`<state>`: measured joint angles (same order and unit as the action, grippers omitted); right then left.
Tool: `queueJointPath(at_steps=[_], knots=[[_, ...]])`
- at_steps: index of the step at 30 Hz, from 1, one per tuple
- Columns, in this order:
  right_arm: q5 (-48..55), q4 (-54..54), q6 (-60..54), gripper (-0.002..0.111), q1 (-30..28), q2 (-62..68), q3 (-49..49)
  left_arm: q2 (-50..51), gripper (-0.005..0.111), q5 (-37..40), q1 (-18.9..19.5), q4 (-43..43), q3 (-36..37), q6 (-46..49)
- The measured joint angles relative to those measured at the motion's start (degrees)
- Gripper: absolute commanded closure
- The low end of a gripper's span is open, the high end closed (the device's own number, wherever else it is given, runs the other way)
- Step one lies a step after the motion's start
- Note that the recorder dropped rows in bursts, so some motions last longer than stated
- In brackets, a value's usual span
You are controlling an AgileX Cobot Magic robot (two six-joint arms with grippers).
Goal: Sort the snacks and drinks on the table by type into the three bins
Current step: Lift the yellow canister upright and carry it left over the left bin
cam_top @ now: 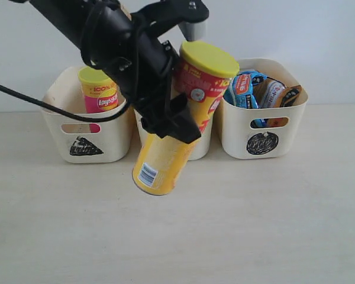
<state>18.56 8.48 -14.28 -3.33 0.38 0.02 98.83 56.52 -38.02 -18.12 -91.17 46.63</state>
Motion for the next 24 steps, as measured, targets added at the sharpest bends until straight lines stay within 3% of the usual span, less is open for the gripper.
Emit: queueJointPath(at_steps=[5, 15, 19, 24], knots=[[0.00, 0.00, 0.00, 0.108, 0.00, 0.00, 0.00, -3.08, 0.103, 0.21, 0.00, 1.82, 0.00, -7.77], [0.00, 0.00, 0.00, 0.108, 0.00, 0.00, 0.00, -9.98, 0.103, 0.40, 0.73, 16.25, 0.00, -28.71], [0.00, 0.00, 0.00, 0.108, 0.00, 0.00, 0.00, -13.32, 0.103, 1.98, 4.37, 19.21, 0.00, -34.50], [0.00, 0.00, 0.00, 0.108, 0.00, 0.00, 0.00, -15.40, 0.103, 2.65, 14.14, 23.07, 0.00, -39.93]])
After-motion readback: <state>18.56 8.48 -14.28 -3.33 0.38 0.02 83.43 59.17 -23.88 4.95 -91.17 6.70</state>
